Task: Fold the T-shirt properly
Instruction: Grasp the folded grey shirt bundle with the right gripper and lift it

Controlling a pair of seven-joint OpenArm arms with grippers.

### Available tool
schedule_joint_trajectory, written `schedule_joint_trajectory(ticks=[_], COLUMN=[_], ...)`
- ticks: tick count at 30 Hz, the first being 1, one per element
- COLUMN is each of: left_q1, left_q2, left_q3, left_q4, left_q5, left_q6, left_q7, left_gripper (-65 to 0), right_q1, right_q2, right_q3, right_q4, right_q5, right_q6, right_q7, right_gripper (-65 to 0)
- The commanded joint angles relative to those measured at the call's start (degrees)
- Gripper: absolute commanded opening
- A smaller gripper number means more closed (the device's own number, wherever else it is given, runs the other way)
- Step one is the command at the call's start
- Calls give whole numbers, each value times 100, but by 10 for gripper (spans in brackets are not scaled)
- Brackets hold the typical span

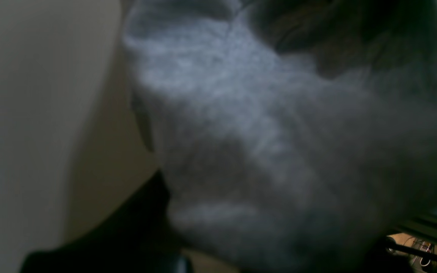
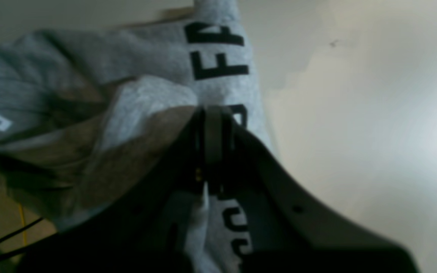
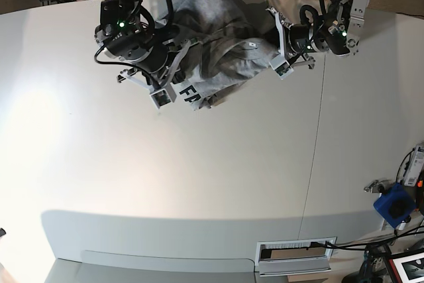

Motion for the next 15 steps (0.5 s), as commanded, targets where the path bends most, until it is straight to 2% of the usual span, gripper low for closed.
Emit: schedule_joint_trajectory(ticks=[1, 5, 7, 11, 15], left_q1=[-9, -9, -9, -11, -13], left_q2=[-61, -61, -61, -61, -61], left_q3=[-11, -11, -11, -11, -11], left_q4=[46, 46, 46, 46, 46], left_q5=[46, 48, 46, 46, 46], left_q6=[20, 20, 20, 20, 20], left_q7=[50, 50, 50, 48, 48], left_gripper=[-650, -650, -650, -650, -650], right_q1=[2, -170, -201, -299, -391], right_q2=[-13, -9, 2, 0, 0], right_q3=[-46, -72, -72, -74, -74], right_q4=[101, 101, 101, 101, 103], right_q5=[48, -520, -603, -111, 721], right_q6=[13, -4, -46, 81, 356], right_q7=[9, 328, 326, 87, -522], right_gripper=[-650, -650, -650, -650, -650])
